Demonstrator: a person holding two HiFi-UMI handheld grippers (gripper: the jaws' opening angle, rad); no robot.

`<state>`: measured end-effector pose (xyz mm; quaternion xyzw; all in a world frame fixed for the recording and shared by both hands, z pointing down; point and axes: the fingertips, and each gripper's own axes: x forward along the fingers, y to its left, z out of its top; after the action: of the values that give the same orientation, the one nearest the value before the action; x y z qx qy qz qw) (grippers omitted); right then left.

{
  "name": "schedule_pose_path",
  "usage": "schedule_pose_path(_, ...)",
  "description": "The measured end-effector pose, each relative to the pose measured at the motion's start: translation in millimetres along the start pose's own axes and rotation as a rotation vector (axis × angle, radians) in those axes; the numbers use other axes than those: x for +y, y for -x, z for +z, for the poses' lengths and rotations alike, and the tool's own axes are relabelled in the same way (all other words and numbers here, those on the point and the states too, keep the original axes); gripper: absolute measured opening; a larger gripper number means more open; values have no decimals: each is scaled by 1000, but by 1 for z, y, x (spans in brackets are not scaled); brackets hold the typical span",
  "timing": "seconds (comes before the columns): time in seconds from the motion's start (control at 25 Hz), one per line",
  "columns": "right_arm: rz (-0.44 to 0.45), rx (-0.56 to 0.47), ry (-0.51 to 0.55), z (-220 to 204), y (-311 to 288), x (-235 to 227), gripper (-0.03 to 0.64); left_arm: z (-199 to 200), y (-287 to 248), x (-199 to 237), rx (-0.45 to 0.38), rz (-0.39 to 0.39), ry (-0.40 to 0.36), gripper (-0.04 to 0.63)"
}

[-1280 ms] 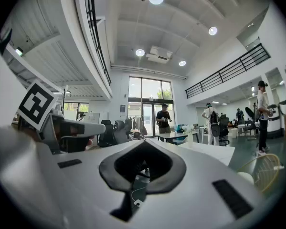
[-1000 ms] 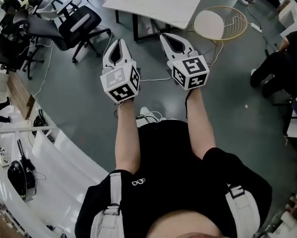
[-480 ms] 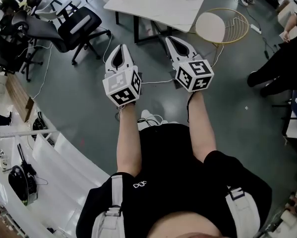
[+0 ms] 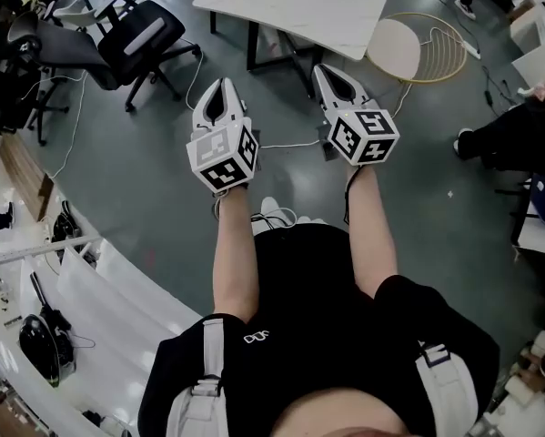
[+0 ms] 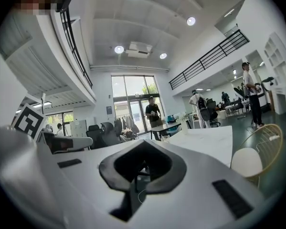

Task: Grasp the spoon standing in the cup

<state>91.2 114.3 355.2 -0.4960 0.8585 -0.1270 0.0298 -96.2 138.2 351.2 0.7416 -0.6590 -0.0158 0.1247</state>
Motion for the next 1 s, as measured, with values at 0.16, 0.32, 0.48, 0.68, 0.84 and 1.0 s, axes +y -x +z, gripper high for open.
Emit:
schedule_pose_path(0.16,-9,20,6,-6,-33,10,6,0,-18,32,15,15,24,17)
schedule_pose_path(0.32,-3,35,15,-12,-62,27,6,4,-31,64,17,25,37,17)
schedule_pose_path(0.48,-6,24,35,-4,-82,37,6,19,-44,83,-13,20,43,17)
schedule_pose_path(0.68,-26,-3,61,11,-95,37,6,39,-55,96,-59,21,52,17)
schedule_pose_path(0.84,-38,-7,85,19,-101,34,6,47,-69,96,-71,0,73,17)
schedule_pose_path(1.0,-72,-12,96,25,-108,12,6,50,-89,86,-81,-18,59,17)
